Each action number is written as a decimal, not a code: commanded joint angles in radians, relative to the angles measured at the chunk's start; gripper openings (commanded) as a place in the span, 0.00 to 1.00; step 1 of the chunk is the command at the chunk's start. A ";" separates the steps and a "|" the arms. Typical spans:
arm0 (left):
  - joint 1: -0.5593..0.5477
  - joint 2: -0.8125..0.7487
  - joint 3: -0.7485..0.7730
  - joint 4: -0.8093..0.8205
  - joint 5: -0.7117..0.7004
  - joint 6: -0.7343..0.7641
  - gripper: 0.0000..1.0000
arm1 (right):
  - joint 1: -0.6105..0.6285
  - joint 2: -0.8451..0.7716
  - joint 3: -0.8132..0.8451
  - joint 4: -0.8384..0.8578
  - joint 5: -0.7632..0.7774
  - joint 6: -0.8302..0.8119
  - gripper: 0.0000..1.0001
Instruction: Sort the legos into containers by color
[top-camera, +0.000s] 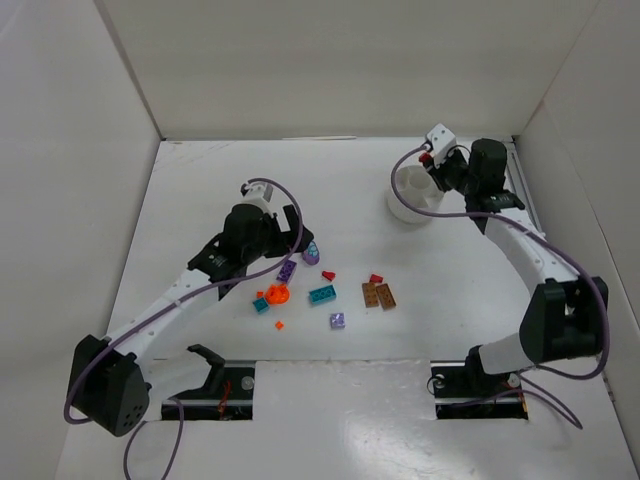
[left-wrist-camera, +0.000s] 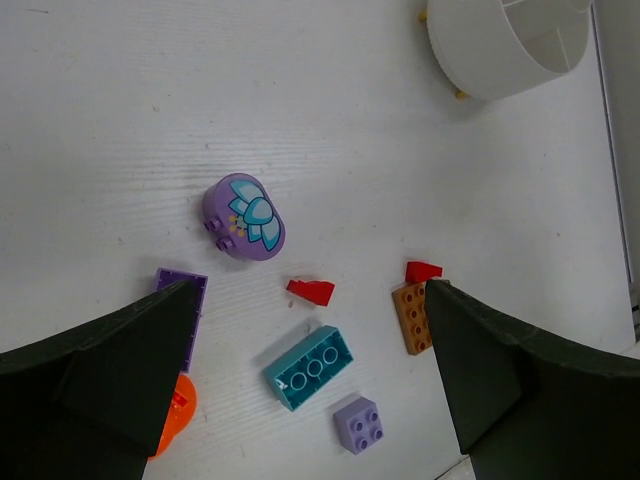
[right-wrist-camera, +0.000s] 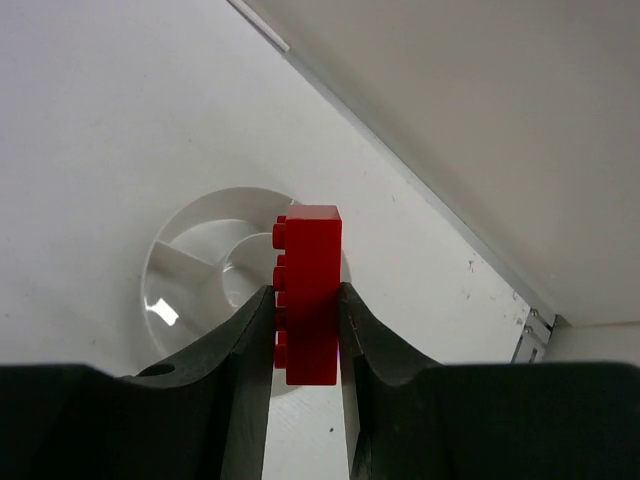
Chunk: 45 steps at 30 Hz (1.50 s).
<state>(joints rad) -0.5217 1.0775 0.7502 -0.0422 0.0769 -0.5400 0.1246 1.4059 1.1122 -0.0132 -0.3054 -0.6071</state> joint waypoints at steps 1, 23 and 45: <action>-0.004 0.013 0.043 0.010 0.008 0.020 0.96 | -0.035 0.069 0.083 0.098 -0.089 -0.063 0.12; -0.004 0.194 0.138 0.010 0.035 0.009 0.96 | -0.101 0.367 0.210 0.242 -0.150 0.018 0.19; -0.004 0.194 0.127 -0.070 0.044 -0.002 0.96 | -0.111 0.410 0.182 0.251 -0.170 0.084 0.55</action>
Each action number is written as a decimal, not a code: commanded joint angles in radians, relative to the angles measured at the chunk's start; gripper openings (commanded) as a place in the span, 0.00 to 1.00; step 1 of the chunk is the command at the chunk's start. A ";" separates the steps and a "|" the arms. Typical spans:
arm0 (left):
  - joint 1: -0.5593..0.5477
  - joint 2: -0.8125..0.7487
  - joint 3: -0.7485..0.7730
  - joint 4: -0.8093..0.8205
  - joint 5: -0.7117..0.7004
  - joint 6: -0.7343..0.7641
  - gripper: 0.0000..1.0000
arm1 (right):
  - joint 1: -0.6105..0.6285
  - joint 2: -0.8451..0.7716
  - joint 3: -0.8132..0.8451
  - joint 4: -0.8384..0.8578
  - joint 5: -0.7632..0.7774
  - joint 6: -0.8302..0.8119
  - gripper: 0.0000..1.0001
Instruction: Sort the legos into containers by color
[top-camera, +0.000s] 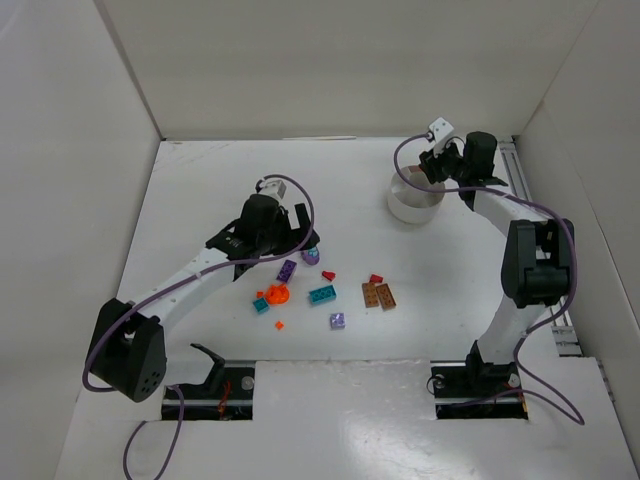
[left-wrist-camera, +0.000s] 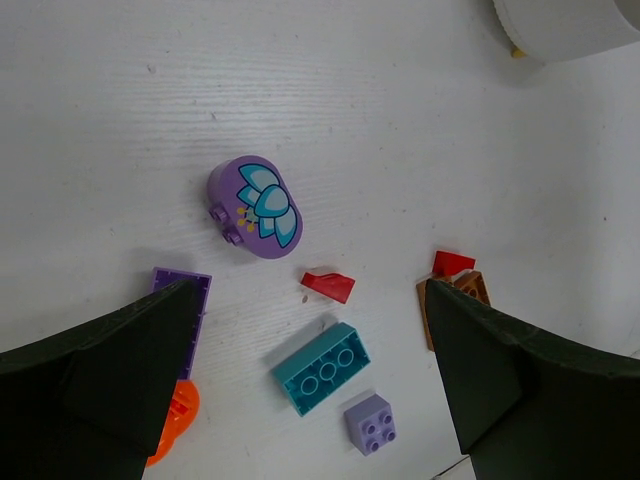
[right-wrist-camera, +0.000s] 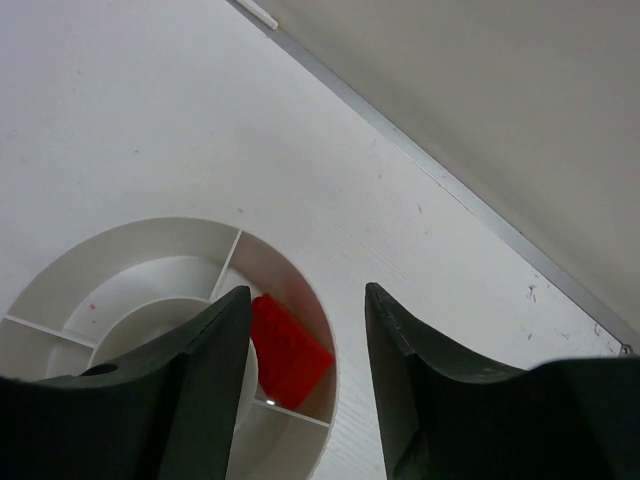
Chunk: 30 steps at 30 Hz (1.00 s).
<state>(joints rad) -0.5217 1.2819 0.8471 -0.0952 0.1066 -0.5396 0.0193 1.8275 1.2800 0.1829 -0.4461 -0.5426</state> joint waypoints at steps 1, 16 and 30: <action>-0.004 -0.010 0.021 -0.026 0.004 -0.002 0.96 | -0.005 -0.011 0.015 0.055 -0.046 0.020 0.55; -0.014 -0.104 -0.037 -0.106 -0.016 -0.022 0.98 | 0.198 -0.456 -0.231 -0.282 0.122 -0.122 0.61; -0.164 -0.079 -0.083 -0.077 -0.065 -0.063 1.00 | 0.674 -0.484 -0.390 -0.643 0.274 -0.094 0.58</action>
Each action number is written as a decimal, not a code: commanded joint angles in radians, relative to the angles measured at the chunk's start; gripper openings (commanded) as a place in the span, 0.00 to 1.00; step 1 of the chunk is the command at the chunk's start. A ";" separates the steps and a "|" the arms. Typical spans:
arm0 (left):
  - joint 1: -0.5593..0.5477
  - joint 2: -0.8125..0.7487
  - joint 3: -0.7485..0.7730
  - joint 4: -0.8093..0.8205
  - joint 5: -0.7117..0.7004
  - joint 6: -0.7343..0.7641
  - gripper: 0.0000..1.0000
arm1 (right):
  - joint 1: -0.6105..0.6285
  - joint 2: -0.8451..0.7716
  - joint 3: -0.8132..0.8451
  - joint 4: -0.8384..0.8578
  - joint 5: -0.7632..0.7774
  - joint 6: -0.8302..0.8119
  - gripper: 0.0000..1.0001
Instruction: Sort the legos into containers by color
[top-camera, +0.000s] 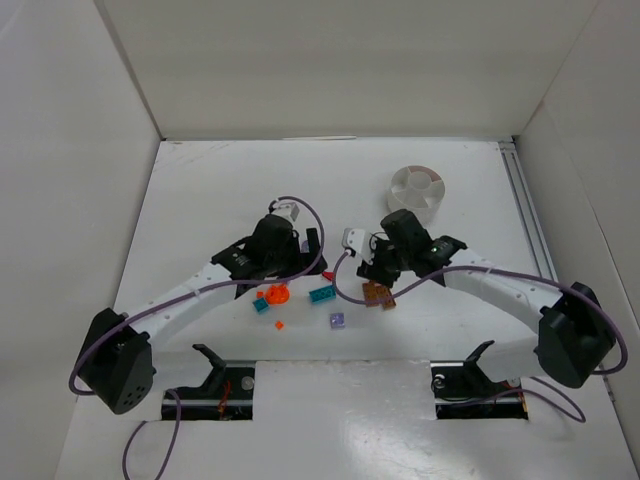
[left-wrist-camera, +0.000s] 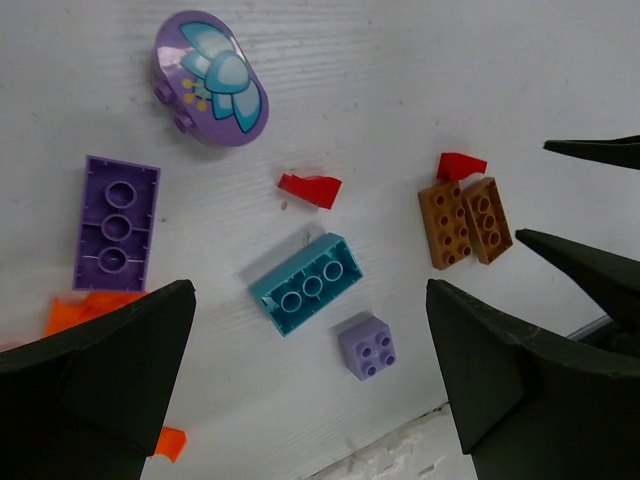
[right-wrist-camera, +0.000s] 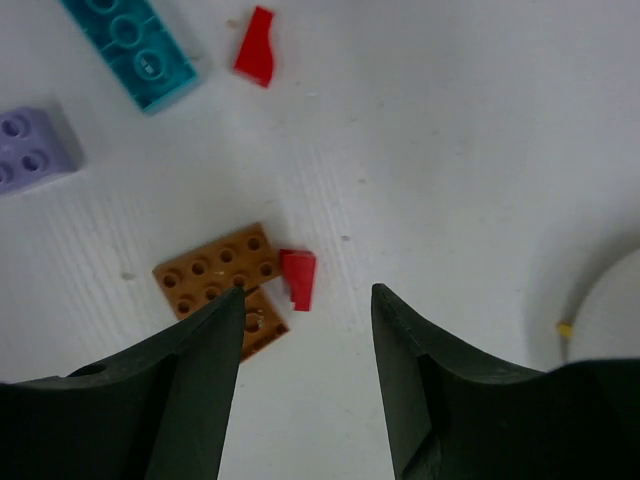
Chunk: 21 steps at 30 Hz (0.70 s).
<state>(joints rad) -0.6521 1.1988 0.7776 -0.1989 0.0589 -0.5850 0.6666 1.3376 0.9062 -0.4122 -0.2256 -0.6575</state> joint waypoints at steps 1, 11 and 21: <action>-0.043 0.004 -0.014 0.027 -0.027 -0.018 1.00 | 0.036 0.006 -0.026 -0.030 0.034 0.021 0.58; -0.110 0.056 0.005 0.018 -0.059 -0.036 1.00 | 0.027 0.121 -0.044 0.058 0.140 0.053 0.57; -0.119 0.074 0.014 0.018 -0.059 -0.036 1.00 | -0.015 0.192 -0.066 0.131 0.072 0.032 0.56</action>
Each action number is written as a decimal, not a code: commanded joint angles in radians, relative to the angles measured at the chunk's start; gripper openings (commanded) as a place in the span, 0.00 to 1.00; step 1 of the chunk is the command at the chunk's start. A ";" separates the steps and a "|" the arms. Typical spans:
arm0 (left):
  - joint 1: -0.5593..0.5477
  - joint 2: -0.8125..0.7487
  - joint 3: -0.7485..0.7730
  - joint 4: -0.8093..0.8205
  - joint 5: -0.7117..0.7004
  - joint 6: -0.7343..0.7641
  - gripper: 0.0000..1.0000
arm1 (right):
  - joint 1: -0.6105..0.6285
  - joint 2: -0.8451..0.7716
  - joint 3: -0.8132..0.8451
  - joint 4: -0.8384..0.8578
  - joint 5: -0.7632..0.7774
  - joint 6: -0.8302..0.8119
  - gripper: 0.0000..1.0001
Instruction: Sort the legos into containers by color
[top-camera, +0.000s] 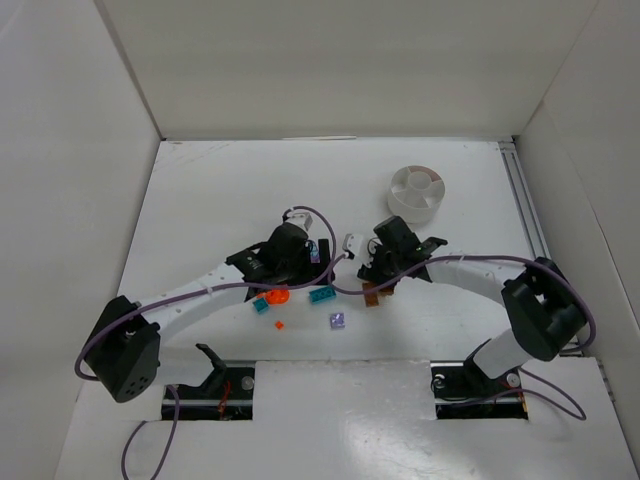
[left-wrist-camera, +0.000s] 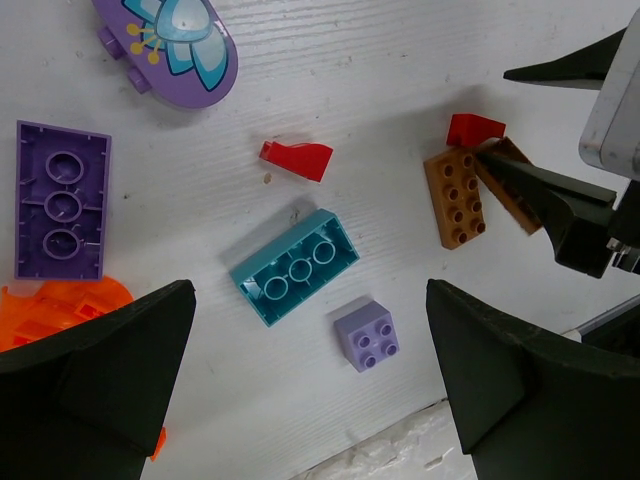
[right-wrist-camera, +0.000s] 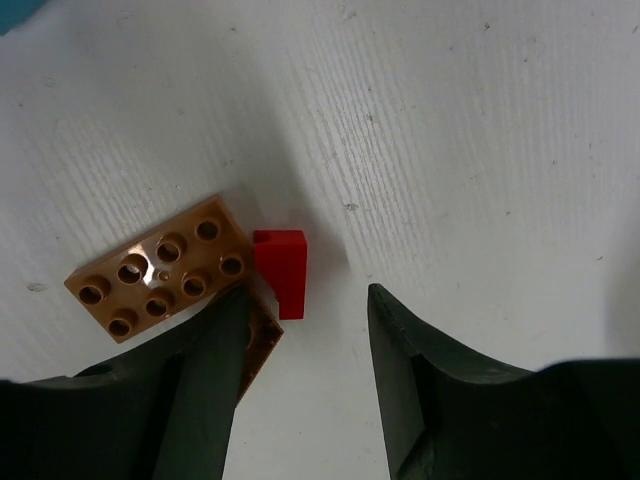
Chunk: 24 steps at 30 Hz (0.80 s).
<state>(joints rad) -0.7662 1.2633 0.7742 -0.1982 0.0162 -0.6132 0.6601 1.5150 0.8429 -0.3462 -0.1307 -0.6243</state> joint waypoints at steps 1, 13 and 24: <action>-0.005 0.010 0.017 0.017 -0.016 -0.008 1.00 | -0.017 0.026 -0.002 0.075 -0.032 -0.002 0.56; -0.005 0.019 0.028 0.008 -0.016 -0.008 1.00 | -0.040 0.047 -0.011 0.110 -0.087 -0.031 0.32; -0.005 0.019 0.028 0.008 -0.016 -0.008 1.00 | -0.050 -0.012 -0.011 0.121 -0.136 -0.060 0.36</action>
<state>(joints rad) -0.7662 1.2903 0.7746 -0.1989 0.0132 -0.6151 0.6155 1.5425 0.8345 -0.2680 -0.2291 -0.6613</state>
